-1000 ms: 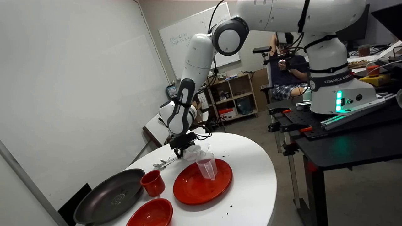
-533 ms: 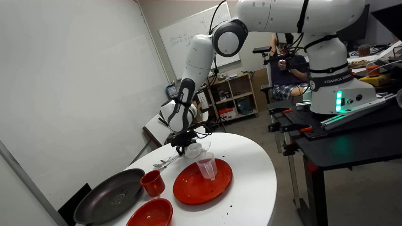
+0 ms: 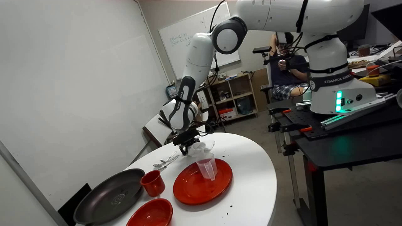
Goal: Use the towel to wipe the table
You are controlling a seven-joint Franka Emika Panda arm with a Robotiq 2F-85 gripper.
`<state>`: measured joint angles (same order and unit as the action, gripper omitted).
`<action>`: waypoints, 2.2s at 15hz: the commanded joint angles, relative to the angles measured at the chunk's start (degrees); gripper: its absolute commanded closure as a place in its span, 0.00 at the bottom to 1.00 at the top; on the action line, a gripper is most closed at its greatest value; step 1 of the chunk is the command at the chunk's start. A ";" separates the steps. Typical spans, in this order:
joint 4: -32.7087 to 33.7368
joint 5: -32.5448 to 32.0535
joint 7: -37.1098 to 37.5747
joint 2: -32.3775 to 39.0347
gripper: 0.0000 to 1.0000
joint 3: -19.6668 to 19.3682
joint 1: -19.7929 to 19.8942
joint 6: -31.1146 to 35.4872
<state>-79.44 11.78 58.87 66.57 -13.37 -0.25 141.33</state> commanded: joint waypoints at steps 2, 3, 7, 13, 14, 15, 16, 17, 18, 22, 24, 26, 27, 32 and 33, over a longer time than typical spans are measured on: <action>-7.16 0.65 -2.64 -3.09 1.00 4.59 1.20 -2.76; -7.63 0.87 -3.07 -3.62 1.00 5.31 1.27 -2.73; -6.92 0.90 -3.29 -3.71 1.00 6.59 0.80 -2.23; -4.97 -0.11 -1.83 -2.32 1.00 4.85 0.32 -0.90; -4.44 0.04 -1.50 -1.99 1.00 4.67 0.49 -0.60; -3.80 0.07 -1.15 -1.68 1.00 4.35 0.63 -0.25; -3.14 0.01 -0.78 -1.34 1.00 3.95 0.68 0.01; -2.31 -0.06 -0.51 -0.96 1.00 3.53 0.80 0.20; -1.69 -0.17 -0.27 -0.66 1.00 3.05 0.85 0.61; 0.41 -0.58 0.37 0.62 1.00 1.28 1.01 1.82; 1.17 -0.84 0.63 1.23 1.00 0.45 1.02 2.28; 1.89 -0.93 0.97 1.72 1.00 -0.21 1.21 2.18; 1.96 -0.95 1.25 1.81 1.00 -0.53 1.25 2.18; -0.09 -0.60 2.87 1.20 1.00 -1.25 2.05 1.42; -1.24 -0.36 3.10 0.69 1.00 -1.17 2.35 1.06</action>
<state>-79.59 11.81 59.97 66.64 -14.23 1.41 142.73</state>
